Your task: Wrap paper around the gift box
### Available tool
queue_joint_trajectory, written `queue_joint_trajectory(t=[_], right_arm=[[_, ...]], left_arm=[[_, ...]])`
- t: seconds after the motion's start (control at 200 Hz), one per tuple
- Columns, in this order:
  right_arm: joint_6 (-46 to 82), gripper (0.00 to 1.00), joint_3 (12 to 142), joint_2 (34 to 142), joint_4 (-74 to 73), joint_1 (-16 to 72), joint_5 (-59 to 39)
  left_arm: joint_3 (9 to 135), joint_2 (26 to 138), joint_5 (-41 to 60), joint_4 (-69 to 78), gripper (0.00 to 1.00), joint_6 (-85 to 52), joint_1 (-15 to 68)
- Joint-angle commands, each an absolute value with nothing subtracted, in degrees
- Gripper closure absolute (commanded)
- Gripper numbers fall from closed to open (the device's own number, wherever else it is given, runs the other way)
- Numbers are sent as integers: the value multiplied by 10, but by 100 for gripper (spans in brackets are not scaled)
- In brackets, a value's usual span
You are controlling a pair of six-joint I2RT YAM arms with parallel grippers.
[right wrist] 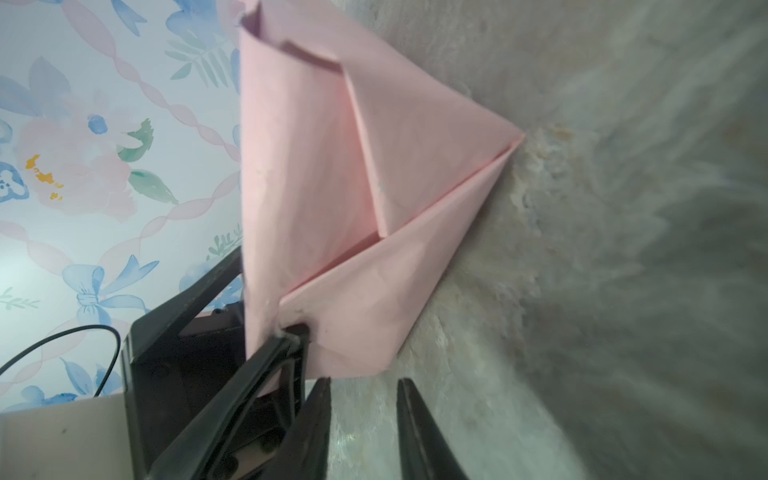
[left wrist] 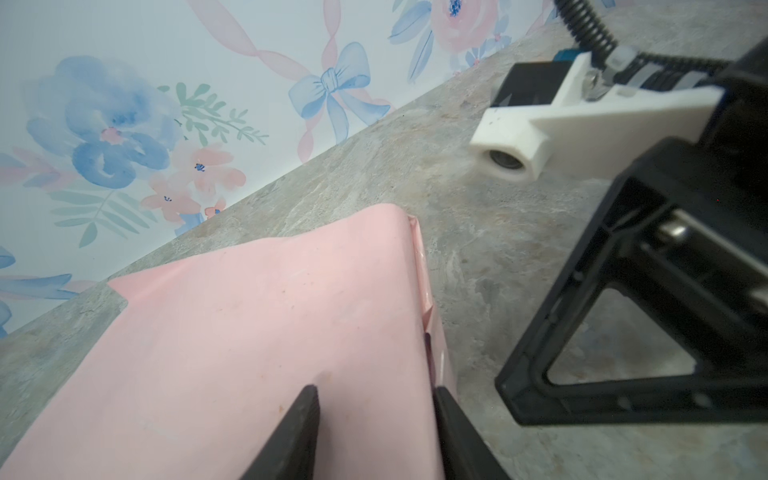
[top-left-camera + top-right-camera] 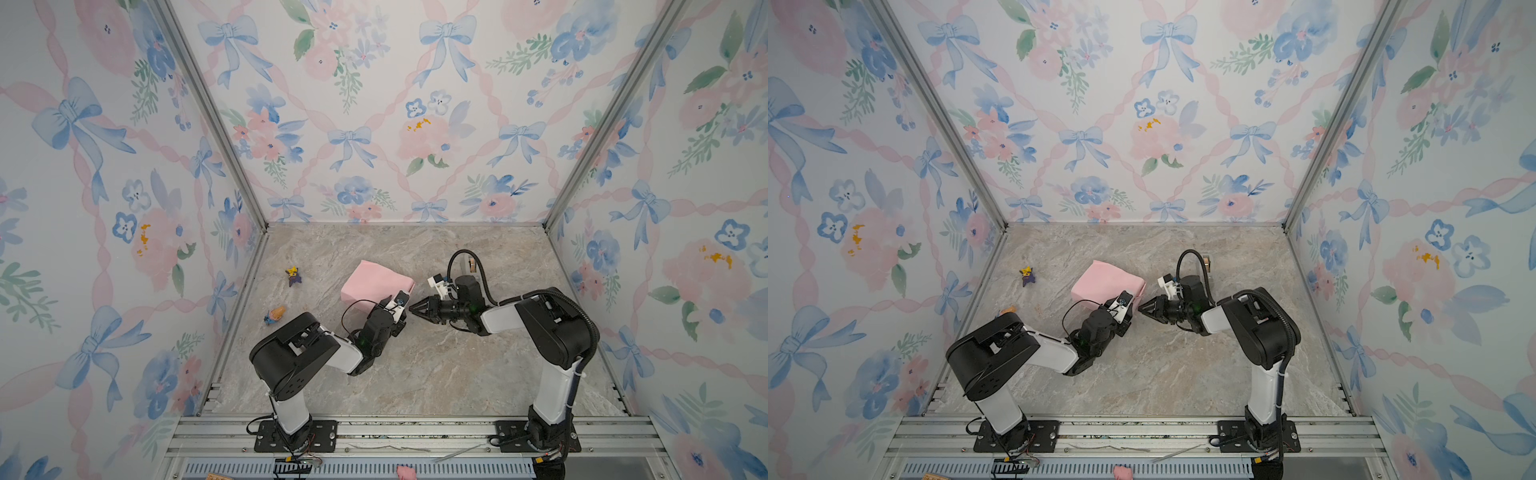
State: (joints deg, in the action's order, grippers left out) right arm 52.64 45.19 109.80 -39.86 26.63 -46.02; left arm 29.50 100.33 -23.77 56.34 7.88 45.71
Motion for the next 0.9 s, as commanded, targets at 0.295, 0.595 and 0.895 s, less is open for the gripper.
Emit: queue_joint_trajectory(t=[0.295, 0.595, 0.895], right_arm=[[533, 75, 484, 1082, -420, 277, -467], [533, 93, 505, 1104, -411, 282, -464], [534, 100, 525, 1132, -412, 288, -460]], left_arm=[[265, 1042, -245, 419, 55, 57, 452], [267, 1043, -244, 420, 55, 58, 452], [267, 1043, -243, 420, 55, 60, 452]])
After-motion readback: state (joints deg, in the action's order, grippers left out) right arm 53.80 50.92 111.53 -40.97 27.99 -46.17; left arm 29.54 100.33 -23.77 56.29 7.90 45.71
